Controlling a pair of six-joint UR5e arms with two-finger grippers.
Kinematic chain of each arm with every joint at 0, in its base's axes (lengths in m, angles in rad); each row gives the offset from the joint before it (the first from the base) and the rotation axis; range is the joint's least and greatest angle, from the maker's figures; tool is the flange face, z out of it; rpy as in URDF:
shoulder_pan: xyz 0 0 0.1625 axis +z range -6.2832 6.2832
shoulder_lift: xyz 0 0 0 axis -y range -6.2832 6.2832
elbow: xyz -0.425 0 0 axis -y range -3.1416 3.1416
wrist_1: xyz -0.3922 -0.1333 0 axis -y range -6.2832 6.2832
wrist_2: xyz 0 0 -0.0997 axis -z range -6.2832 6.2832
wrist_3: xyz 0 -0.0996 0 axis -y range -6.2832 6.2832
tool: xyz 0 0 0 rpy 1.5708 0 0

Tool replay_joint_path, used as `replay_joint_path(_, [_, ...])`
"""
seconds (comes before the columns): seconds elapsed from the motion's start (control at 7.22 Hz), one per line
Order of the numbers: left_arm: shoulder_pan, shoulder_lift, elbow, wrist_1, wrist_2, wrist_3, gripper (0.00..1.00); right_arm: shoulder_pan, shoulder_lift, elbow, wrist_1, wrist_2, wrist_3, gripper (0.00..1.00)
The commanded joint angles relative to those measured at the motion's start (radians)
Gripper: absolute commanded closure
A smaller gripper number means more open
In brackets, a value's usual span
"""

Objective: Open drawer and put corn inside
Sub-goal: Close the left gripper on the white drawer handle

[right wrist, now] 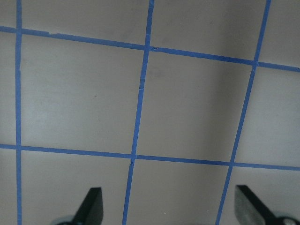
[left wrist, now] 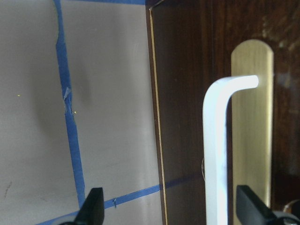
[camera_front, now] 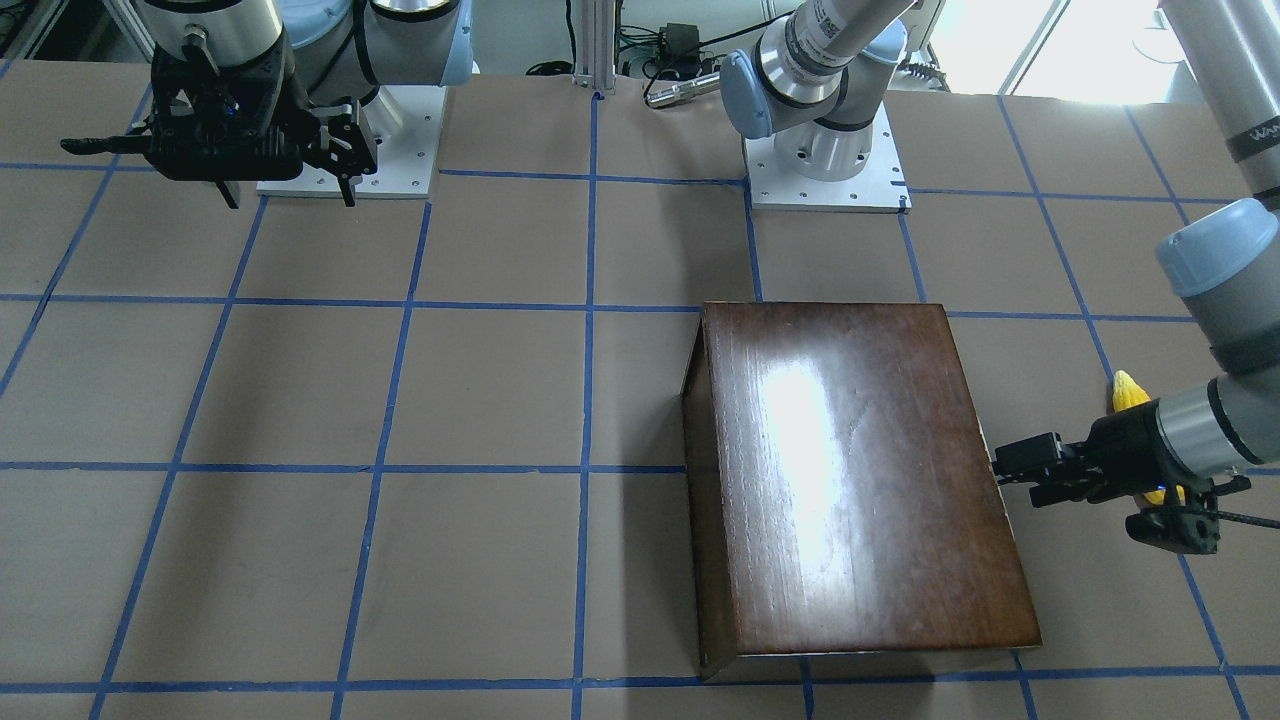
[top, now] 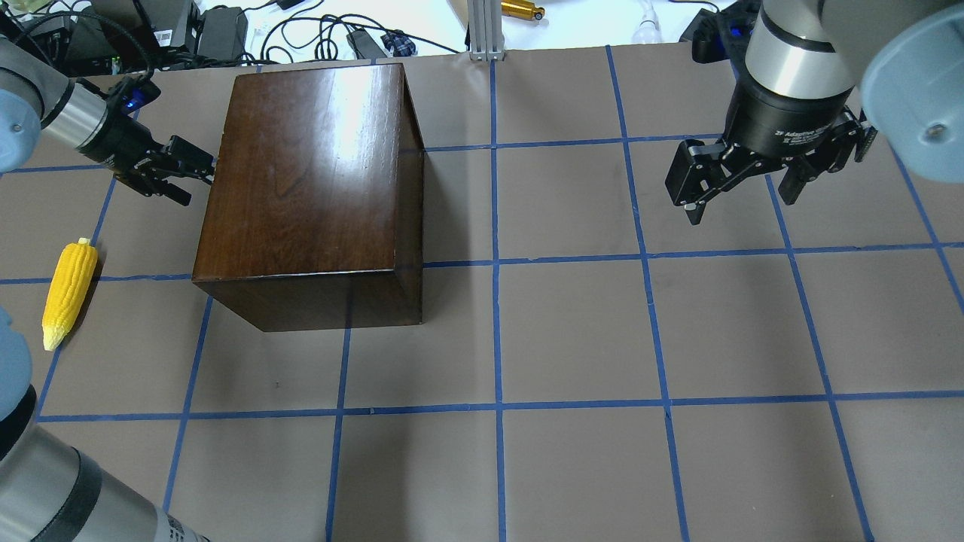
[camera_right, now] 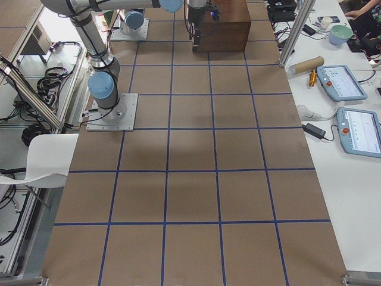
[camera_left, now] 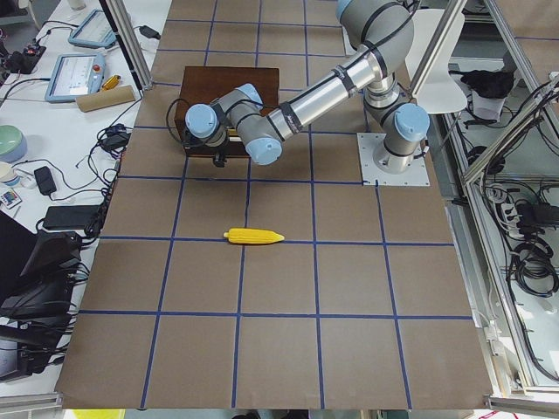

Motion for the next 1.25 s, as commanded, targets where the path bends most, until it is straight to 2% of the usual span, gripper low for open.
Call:
replay_joint_path(0.0, [0.000, -0.013, -0.001, -0.002, 0.001, -0.004, 0.00, 0.000, 0.000, 0.000, 0.001, 0.000, 0.000, 0.00])
replay_joint_path(1.11, [0.014, -0.018, 0.004, -0.005, 0.049, 0.001, 0.00, 0.000, 0.000, 0.000, 0.001, 0.000, 0.002, 0.00])
